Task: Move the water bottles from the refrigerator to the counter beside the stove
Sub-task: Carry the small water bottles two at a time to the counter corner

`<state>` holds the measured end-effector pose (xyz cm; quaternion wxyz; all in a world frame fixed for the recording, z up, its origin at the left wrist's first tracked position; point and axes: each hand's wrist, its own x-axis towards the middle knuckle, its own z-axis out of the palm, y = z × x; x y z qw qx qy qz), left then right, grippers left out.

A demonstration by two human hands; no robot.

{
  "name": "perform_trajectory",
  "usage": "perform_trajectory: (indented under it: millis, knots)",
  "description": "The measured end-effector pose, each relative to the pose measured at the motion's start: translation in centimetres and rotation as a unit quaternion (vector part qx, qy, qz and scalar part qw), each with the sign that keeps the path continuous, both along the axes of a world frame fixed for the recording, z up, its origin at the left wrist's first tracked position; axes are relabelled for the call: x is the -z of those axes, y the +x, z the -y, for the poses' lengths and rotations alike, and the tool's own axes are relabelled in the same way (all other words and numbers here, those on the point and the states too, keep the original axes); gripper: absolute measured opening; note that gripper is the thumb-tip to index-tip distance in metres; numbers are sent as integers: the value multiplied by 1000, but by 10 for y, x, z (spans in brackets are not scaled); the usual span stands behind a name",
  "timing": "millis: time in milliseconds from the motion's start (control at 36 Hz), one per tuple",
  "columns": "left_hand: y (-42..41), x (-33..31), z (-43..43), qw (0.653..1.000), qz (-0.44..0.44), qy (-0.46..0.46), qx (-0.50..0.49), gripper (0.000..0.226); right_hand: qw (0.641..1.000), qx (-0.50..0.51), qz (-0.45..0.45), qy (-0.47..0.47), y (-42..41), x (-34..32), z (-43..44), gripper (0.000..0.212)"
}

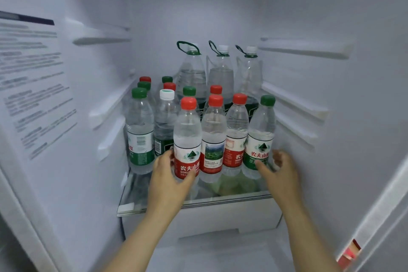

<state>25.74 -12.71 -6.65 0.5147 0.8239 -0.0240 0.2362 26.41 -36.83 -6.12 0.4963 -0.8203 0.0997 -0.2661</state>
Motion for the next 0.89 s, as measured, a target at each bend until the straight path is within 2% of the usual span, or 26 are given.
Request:
perform_trajectory:
  millis: [389,750,889]
  knots:
    - [17,11,13,996,6,-54,-67,69,995,-73,15,71,27,2,-4,57]
    - [21,8,20,993,13,-31,-116,67,995,-69,5,71,34,6,-3,60]
    - [17,9,18,994,11,-44,-98,64,996,-55,17,63,29,8,-3,49]
